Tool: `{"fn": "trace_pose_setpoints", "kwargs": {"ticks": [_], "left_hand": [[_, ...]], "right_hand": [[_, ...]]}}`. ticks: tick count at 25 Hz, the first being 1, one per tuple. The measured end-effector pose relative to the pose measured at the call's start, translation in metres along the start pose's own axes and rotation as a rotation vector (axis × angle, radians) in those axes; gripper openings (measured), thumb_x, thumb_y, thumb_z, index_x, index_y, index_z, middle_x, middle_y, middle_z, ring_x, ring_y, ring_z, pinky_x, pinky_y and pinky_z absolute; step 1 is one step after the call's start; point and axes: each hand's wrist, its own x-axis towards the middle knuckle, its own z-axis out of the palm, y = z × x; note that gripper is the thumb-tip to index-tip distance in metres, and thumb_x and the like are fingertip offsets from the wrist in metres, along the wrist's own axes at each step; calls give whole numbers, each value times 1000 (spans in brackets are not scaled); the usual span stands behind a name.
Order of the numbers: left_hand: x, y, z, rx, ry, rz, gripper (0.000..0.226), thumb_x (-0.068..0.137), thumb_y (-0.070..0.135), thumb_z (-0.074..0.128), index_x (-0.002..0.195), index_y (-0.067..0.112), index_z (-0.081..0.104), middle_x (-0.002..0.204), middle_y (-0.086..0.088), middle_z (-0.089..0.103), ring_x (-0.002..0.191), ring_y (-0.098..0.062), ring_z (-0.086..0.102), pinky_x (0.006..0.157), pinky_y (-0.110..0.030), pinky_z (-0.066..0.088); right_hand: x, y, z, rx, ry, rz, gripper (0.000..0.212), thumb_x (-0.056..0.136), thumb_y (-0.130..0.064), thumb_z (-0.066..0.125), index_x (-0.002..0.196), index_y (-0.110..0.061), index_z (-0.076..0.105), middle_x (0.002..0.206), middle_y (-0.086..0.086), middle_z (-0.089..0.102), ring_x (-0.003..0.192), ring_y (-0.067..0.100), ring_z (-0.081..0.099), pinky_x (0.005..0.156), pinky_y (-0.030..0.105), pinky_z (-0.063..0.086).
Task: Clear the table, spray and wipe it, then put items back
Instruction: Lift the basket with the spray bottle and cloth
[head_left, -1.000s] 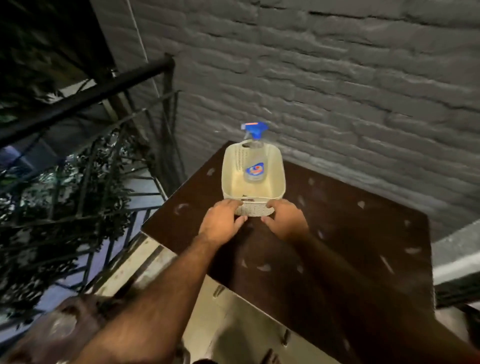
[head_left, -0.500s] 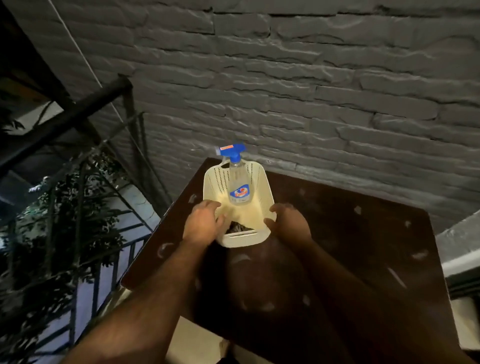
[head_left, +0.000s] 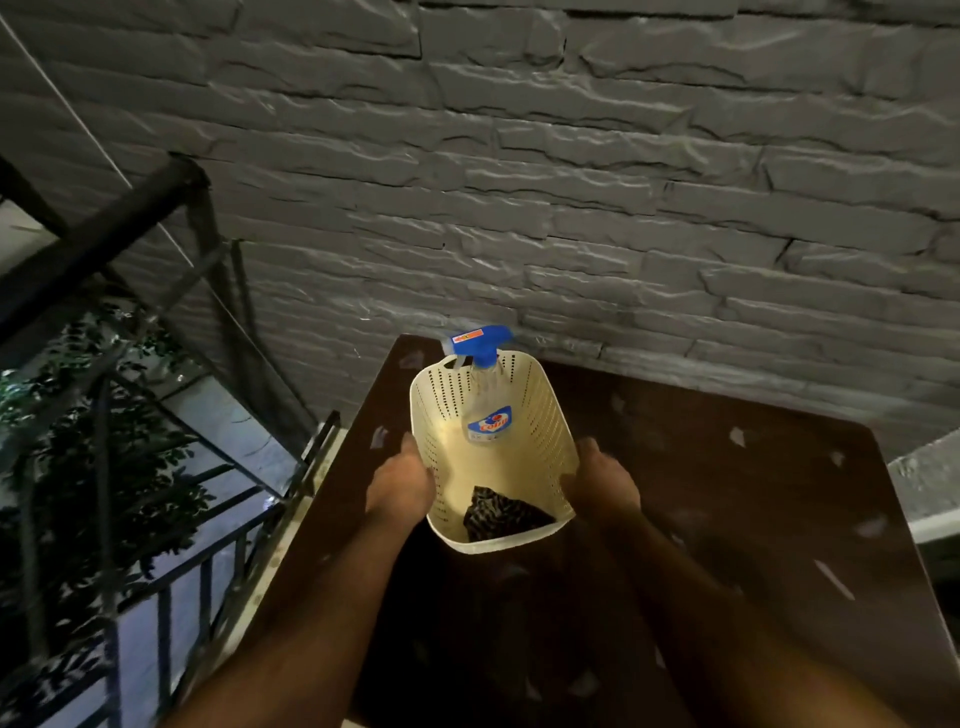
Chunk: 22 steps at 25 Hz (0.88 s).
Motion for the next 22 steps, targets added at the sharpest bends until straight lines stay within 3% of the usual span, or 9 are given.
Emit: {"fn": "trace_pose_setpoints", "kwargs": {"ticks": [6,9,12,14,18,22], "left_hand": [[12,-5,-8,-81,-14,14,42,95,18,38,137,24,33,139,-14,48,118,-39,53,97,-49,45],[20,-10,-8,-88,13,39,44,95,17,38,138,26,34,142,-12,45,120,-38,52,98,-50,46],[22,-6,-7,-94,31,67,45,96,16,38,138,29,35,138,-13,48,125,-36,49,100,-50,45],[18,6,-5,-85,28,92,45,97,16,35,140,29,34,137,-14,51,130,-36,45,101,-48,42],[4,48,11,-96,2,197,44,96,16,33,137,32,34,122,-13,62,110,-35,59,90,-47,52],[-29,106,42,-109,-34,337,45,97,15,32,140,27,36,125,-15,61,110,-35,59,89,-40,49]], "right_hand": [[9,-20,0,-36,139,-20,51,87,-39,60,130,-17,44,122,9,56,109,30,58,86,43,53],[18,-27,3,-13,27,20,31,93,-26,51,122,-15,52,115,8,65,102,28,64,80,39,54],[15,-19,5,98,49,75,27,93,-15,44,116,-14,59,111,9,68,99,27,66,82,39,55],[11,-6,2,172,83,115,25,92,-15,44,110,-15,61,104,8,68,93,26,66,82,43,57],[-1,35,-29,191,134,179,22,91,-15,45,103,-13,63,97,7,68,88,25,67,80,43,58],[-30,105,-65,217,232,263,27,88,-16,42,106,-14,63,105,12,69,96,33,65,76,38,53]]}}
